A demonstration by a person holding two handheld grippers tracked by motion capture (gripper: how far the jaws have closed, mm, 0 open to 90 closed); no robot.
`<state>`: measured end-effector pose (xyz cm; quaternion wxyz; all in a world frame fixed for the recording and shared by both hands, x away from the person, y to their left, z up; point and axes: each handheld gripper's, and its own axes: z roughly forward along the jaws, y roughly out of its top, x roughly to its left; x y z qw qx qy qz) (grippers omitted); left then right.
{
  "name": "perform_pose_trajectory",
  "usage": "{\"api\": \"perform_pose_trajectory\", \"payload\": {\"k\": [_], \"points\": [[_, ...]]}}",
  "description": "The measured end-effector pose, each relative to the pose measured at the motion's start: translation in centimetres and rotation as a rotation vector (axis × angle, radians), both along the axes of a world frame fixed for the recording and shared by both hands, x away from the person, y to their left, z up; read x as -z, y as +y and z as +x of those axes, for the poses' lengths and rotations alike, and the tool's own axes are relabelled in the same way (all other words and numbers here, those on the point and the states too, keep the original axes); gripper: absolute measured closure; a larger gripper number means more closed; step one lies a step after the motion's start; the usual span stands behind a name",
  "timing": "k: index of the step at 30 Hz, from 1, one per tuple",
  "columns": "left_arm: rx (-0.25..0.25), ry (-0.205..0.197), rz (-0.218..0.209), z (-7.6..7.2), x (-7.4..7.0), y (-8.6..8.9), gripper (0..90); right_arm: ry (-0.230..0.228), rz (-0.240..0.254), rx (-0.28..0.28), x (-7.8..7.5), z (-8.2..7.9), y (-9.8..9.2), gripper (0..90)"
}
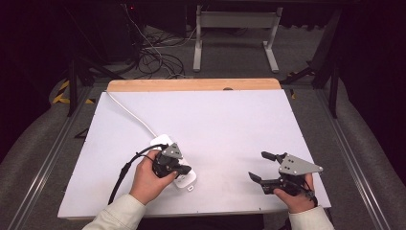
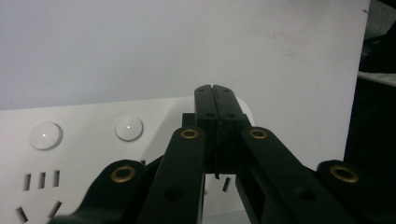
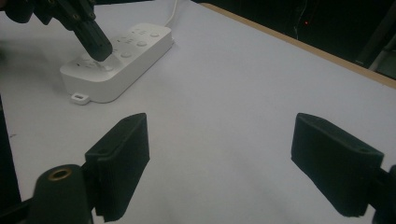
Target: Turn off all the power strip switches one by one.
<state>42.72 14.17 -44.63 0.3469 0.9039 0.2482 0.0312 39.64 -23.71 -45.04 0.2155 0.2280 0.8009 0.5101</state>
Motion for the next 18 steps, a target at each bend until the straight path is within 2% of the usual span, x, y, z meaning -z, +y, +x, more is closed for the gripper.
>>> {"api": "perform_pose_trajectory", "payload": {"k": [5,11,15,18], "points": [[0.032,-0.037,0.047,-0.04,0.26,-0.62,90.0,0.002,0.002,-0.003,0.01,0.0,-0.01,20.0],[0.019,-0.045,0.052,0.07,0.29,-0.6,90.0,0.004,0.003,-0.007,0.03,0.03,-0.03,20.0],[0.017,-0.041,0.037,0.13,0.47,-0.59,90.0,0.003,0.004,-0.008,0.02,0.02,-0.05,20.0],[0.015,-0.044,0.05,0.02,0.51,-0.73,90.0,0.003,0.005,-0.008,0.01,-0.01,-0.03,20.0]]}}
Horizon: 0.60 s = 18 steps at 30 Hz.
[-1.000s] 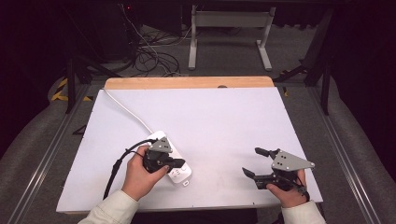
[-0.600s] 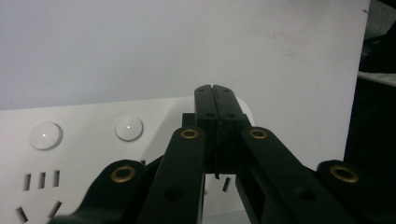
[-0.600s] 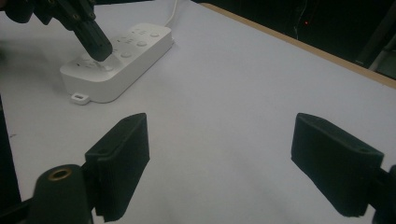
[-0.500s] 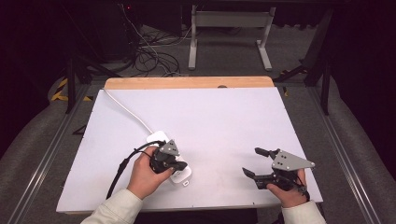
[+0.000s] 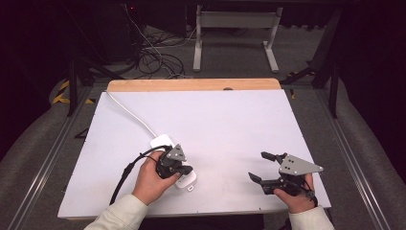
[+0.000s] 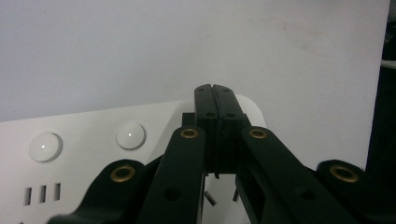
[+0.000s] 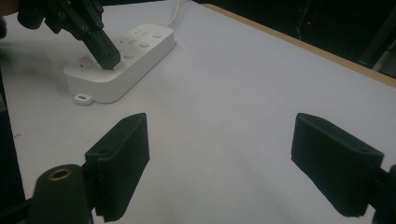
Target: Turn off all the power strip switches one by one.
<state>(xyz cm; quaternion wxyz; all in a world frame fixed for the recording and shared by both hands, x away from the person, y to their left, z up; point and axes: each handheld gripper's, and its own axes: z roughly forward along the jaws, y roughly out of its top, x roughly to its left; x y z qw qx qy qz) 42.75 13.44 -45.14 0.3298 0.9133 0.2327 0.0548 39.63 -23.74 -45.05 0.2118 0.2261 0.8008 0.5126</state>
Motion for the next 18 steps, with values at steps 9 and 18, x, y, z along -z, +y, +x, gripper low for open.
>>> {"api": "perform_pose_trajectory", "payload": {"k": [9,18], "points": [[0.007,0.004,0.009,-0.03,0.05,-0.03,90.0,-0.004,-0.002,-0.005,-0.04,-0.04,0.0,20.0],[-0.013,0.021,-0.018,0.0,0.24,0.12,90.0,0.0,-0.007,-0.006,-0.01,-0.05,0.08,20.0]]}}
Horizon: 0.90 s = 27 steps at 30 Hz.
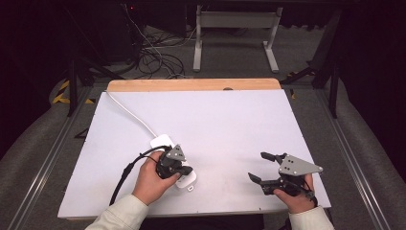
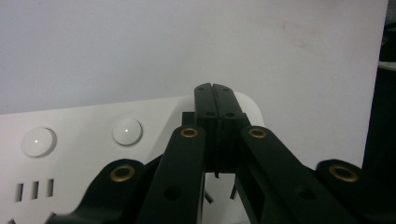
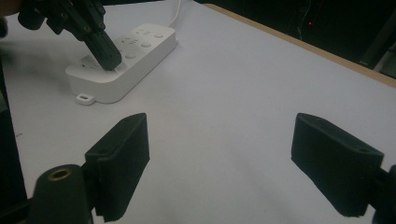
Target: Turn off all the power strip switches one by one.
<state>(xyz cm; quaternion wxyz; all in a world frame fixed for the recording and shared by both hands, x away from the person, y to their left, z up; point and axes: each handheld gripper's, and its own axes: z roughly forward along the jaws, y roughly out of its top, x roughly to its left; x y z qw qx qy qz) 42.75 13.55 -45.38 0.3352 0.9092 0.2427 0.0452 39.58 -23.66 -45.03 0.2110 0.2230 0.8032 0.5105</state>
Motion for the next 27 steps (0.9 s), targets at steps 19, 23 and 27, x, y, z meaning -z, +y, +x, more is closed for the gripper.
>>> {"api": "perform_pose_trajectory", "payload": {"k": [19,23,27], "points": [[-0.033,-0.054,-0.048,-0.2,0.3,0.3,90.0,0.001,-0.006,-0.002,0.1,0.0,0.2,20.0],[-0.045,-0.062,-0.095,-0.4,-0.6,0.3,90.0,0.001,-0.006,-0.002,0.1,0.1,0.1,20.0],[-0.053,-0.097,-0.119,-0.6,-1.7,0.9,90.0,0.003,-0.006,-0.003,0.2,0.2,0.1,20.0]]}}
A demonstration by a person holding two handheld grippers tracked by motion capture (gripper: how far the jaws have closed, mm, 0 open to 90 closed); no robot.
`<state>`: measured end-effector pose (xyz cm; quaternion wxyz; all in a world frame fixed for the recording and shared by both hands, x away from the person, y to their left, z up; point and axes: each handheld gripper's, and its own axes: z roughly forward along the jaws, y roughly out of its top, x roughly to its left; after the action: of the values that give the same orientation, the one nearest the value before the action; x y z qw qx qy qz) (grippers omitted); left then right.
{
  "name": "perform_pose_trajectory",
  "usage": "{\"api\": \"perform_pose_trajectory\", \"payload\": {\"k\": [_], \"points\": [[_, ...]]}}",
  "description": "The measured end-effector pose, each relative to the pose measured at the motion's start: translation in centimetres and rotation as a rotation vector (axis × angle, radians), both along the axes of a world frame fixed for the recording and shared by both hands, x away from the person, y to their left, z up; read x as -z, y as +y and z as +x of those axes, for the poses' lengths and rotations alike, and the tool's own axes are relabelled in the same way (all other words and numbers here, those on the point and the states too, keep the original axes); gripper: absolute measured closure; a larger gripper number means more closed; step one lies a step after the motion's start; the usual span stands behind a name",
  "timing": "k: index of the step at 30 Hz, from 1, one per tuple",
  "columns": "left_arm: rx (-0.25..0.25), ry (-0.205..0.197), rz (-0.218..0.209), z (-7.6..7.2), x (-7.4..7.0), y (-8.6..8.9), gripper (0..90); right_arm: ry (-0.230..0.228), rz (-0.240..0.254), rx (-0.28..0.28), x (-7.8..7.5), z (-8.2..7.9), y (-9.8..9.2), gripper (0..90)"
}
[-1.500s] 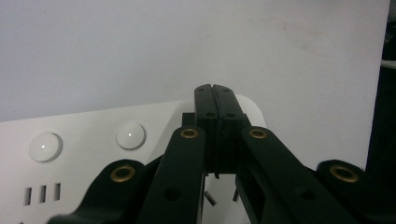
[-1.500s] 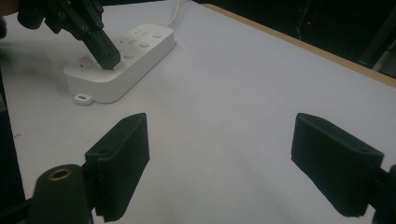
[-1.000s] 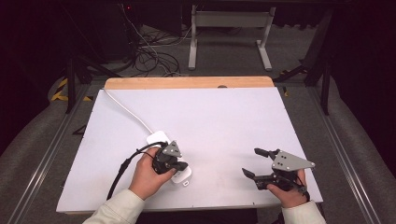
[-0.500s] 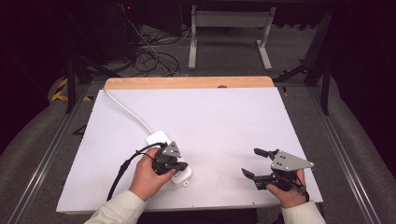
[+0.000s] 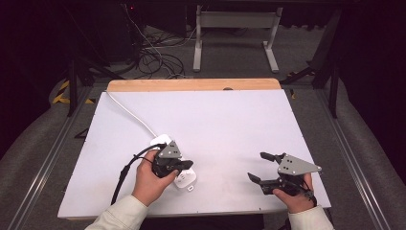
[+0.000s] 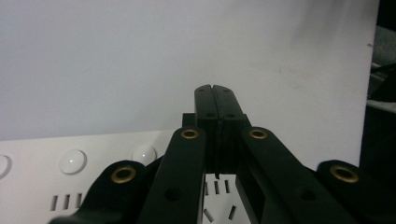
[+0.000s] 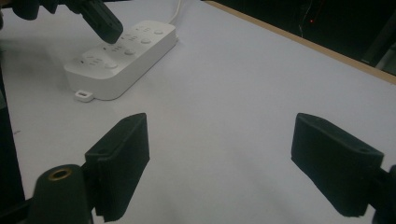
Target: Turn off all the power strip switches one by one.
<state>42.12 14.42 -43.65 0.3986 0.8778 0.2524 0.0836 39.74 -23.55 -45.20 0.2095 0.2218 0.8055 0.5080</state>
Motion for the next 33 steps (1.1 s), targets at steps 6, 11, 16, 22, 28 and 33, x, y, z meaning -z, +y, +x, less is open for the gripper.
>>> {"api": "perform_pose_trajectory", "payload": {"k": [6,11,16,22,28,33], "points": [[-0.014,-0.015,-0.008,0.2,-0.5,0.6,90.0,-0.001,0.002,0.0,0.0,-0.1,0.0,20.0],[-0.033,-0.022,0.021,0.5,-0.3,0.8,90.0,0.001,-0.001,-0.002,0.0,0.0,0.0,20.0],[-0.044,-0.027,0.06,0.8,0.0,0.9,90.0,0.003,0.0,-0.002,0.0,0.0,0.0,20.0],[-0.062,-0.019,0.077,1.1,0.3,1.2,90.0,0.003,0.0,0.001,0.0,0.0,-0.1,20.0],[-0.07,-0.005,0.08,1.6,0.8,1.5,90.0,0.003,-0.001,0.0,0.0,0.0,-0.1,20.0],[-0.067,0.001,0.092,1.8,1.1,1.4,90.0,0.005,-0.004,0.003,0.1,0.0,-0.1,20.0]]}}
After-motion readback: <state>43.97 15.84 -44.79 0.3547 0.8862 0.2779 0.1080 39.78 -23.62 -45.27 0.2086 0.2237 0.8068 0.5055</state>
